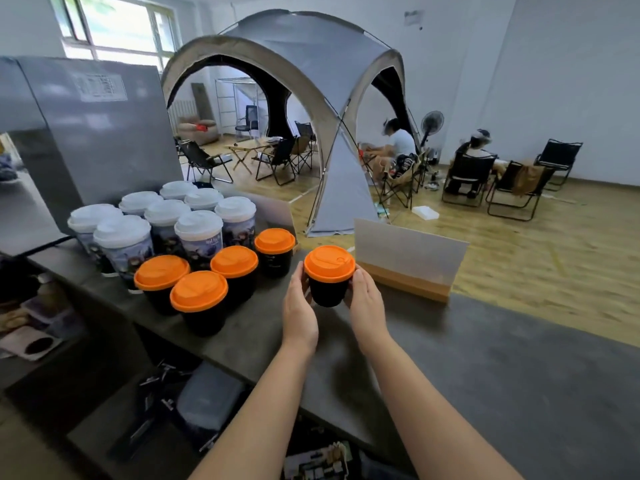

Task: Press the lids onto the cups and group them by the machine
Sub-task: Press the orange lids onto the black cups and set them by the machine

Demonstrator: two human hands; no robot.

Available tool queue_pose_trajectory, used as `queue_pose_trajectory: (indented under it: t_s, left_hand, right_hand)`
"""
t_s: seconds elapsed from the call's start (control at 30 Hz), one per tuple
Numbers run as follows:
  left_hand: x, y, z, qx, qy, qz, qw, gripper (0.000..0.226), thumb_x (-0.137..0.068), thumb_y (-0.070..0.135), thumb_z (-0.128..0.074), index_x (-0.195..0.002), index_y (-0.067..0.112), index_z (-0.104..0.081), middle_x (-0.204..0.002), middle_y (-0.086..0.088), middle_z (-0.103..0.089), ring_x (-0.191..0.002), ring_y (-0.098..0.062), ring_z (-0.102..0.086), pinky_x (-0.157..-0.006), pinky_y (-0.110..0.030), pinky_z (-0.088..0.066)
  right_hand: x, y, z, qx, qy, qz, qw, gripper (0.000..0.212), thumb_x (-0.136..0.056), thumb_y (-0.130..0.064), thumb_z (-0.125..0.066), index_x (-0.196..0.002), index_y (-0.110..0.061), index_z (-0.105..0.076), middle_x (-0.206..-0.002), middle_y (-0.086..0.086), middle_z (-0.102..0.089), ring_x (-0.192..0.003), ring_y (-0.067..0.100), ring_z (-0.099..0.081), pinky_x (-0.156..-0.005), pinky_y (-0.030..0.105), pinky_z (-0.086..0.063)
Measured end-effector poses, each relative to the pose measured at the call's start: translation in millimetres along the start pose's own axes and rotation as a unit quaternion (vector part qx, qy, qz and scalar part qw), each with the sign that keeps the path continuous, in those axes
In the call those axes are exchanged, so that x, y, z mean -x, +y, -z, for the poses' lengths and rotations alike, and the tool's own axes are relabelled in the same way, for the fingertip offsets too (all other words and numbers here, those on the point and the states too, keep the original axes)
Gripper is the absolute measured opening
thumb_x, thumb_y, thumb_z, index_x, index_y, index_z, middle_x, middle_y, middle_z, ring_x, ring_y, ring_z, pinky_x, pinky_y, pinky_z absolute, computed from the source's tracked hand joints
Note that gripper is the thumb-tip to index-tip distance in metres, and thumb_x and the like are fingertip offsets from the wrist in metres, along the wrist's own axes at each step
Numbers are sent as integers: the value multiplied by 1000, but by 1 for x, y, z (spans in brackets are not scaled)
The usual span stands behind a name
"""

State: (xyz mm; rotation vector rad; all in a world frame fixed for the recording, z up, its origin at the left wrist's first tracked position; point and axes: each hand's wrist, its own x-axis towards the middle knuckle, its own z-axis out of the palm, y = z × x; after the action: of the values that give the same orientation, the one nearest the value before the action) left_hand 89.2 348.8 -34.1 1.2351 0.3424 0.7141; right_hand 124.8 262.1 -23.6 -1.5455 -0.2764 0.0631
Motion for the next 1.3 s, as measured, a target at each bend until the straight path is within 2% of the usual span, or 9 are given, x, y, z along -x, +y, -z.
queue_pose_trajectory:
  t_s: [0.13, 0.2, 0.43, 0.6, 0.7, 0.83, 0.97, 1.17, 1.3]
  left_hand:
    - [-46, -17, 12, 16, -25, 32, 999, 46, -108, 32, -24, -145, 16, -46, -142, -3, -56, -133, -14, -49, -116, -39, -35]
    - [-60, -21, 13, 26, -38, 50, 998, 50, -106, 38, -24, -142, 16, -50, -137, -2, -59, -131, -15, -51, -115, -37, -36]
    - [-86, -31, 13, 67, -68, 81, 992, 40, -108, 27, -19, -131, 24, -53, -128, 4, -61, -118, -4, -56, -101, -20, -42]
    - [-87, -36, 13, 87, -92, 80, 989, 49, -105, 37, -27, -142, 17, -49, -141, -1, -57, -134, -13, -48, -118, -39, -32]
    - [-89, -39, 16, 82, -89, 94, 988, 56, -94, 50, -34, -140, 23, -52, -140, 4, -58, -134, -11, -48, -117, -38, -32]
    - [-73, -23, 22, 44, 13, 87, 995, 46, -102, 40, -31, -137, 20, -55, -142, 0, -55, -132, -12, -48, -114, -34, -35]
    - [-45, 8, 24, 27, 88, 26, 995, 37, -105, 21, -28, -105, 21, -66, -112, -2, -69, -108, -14, -64, -93, -28, -48]
    - [-26, 29, 15, -50, -5, -24, 998, 36, -104, 20, -33, -97, 21, -68, -98, 2, -72, -92, -13, -65, -82, -28, -49]
    - [-10, 31, -8, -116, -106, -60, 986, 36, -105, 19, -36, -90, 21, -69, -92, -1, -72, -87, -12, -65, -81, -28, -49]
  right_hand:
    - [-27, 11, -27, -9, 12, -18, 1000, 34, -93, -55, -34, -104, -54, -66, -116, -13, -68, -118, 10, -59, -107, 46, -44]
    - [-37, 14, -34, -12, 24, -26, 999, 35, -101, -46, -32, -96, -53, -67, -111, -15, -68, -115, 9, -59, -107, 46, -44]
    - [-60, 25, -48, -54, 45, -73, 995, 36, -106, -35, -29, -93, -36, -63, -101, -18, -64, -113, 10, -58, -109, 46, -42]
    - [-60, 34, -53, -38, 58, -49, 996, 36, -104, -38, -33, -94, -45, -67, -104, -24, -66, -111, 2, -58, -108, 41, -43]
    - [-58, 31, -51, -17, 58, -59, 996, 34, -103, -44, -32, -106, -44, -66, -115, -20, -64, -120, 5, -53, -111, 41, -40]
    - [-53, 28, -46, -6, 91, -83, 992, 54, -99, -51, -29, -143, -25, -45, -145, -4, -49, -135, 14, -42, -115, 45, -33]
    - [-33, 17, -31, -12, 136, -74, 988, 47, -103, -45, -26, -127, -24, -60, -120, -1, -64, -116, 16, -57, -107, 44, -43]
    - [-3, -15, 4, -30, 136, -41, 989, 48, -105, -38, -27, -97, -18, -70, -98, 7, -72, -94, 21, -66, -84, 36, -50]
    - [20, -33, 41, -42, 152, 0, 987, 41, -106, -29, -31, -95, -15, -69, -93, 11, -72, -81, 17, -64, -74, 28, -49]
